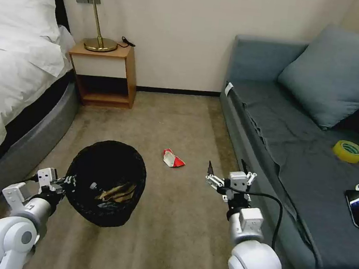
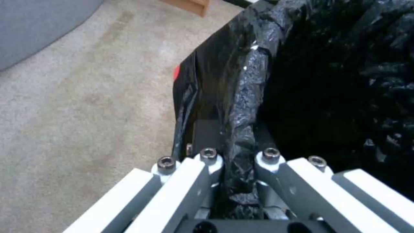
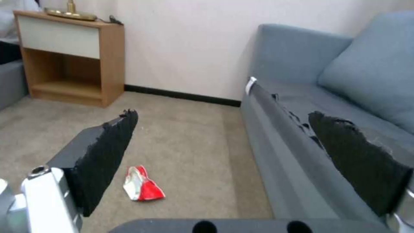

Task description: Pick up the trash bin, then pick up the garbage on the floor and place it into the trash bin.

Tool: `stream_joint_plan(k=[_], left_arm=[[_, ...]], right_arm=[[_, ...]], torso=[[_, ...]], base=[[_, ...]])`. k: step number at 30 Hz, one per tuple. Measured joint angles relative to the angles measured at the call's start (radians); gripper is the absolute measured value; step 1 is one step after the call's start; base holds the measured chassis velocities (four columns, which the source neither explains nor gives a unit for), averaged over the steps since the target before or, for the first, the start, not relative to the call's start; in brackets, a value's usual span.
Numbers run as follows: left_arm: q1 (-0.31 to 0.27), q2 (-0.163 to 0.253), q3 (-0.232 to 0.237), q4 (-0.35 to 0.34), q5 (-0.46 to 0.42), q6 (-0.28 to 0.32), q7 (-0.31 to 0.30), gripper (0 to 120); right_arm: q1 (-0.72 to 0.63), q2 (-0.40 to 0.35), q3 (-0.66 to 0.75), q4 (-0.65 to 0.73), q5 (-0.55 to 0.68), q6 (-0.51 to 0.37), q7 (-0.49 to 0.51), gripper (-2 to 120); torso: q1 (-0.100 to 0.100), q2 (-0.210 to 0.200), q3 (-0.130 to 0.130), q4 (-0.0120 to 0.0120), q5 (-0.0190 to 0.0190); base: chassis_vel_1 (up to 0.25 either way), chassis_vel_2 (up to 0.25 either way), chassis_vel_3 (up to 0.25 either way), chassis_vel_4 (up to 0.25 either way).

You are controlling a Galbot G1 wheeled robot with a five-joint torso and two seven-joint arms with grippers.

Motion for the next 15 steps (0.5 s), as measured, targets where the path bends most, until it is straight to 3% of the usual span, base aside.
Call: stream_joint_plan(k=[15], left_arm=[[-0.013, 0.010, -0.006, 0.035, 0.000, -0.014, 0.017, 3]], right_arm=[[-0.023, 0.026, -0.003, -0.006, -0.051, -0.005, -0.037, 100]], torso=[[0.000, 0.000, 0.000, 0.0001, 0.0000]], base=[[0.000, 0.000, 0.000, 0.000]])
